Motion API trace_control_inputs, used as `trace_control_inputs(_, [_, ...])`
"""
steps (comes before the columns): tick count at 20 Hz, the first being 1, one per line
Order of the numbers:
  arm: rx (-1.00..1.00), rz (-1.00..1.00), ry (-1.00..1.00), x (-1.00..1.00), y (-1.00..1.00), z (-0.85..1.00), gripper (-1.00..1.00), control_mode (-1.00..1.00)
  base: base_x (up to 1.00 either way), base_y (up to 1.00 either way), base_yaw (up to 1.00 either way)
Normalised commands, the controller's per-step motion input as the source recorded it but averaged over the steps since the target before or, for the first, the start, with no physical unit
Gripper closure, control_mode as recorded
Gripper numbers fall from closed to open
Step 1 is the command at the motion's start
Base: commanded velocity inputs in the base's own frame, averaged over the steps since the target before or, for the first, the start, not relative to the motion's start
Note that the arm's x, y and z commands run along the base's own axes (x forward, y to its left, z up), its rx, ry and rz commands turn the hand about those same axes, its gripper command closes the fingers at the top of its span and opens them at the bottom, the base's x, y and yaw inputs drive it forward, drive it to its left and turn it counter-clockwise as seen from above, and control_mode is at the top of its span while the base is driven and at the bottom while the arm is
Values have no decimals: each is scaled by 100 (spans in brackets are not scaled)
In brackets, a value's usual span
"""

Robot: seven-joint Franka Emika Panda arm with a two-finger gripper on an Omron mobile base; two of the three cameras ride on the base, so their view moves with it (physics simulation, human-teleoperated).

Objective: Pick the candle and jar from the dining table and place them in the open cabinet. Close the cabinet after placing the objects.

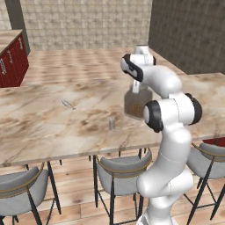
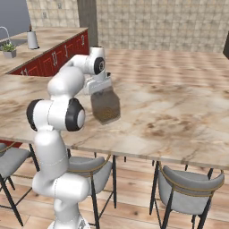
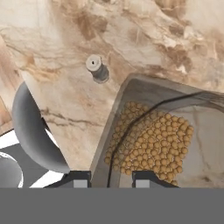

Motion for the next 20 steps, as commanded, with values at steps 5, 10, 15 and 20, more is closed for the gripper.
trace_control_inputs(5, [-8, 0, -22, -25, 0, 43, 100, -100, 0, 0, 0])
trace_control_inputs(10, [-8, 0, -27, -39, 0, 44, 100, -100, 0, 0, 0])
trace_control_inputs(15, [-5, 0, -26, -48, 0, 50, 100, -100, 0, 0, 0])
trace_control_inputs(20, [-2, 0, -25, -57, 0, 49, 100, -100, 0, 0, 0])
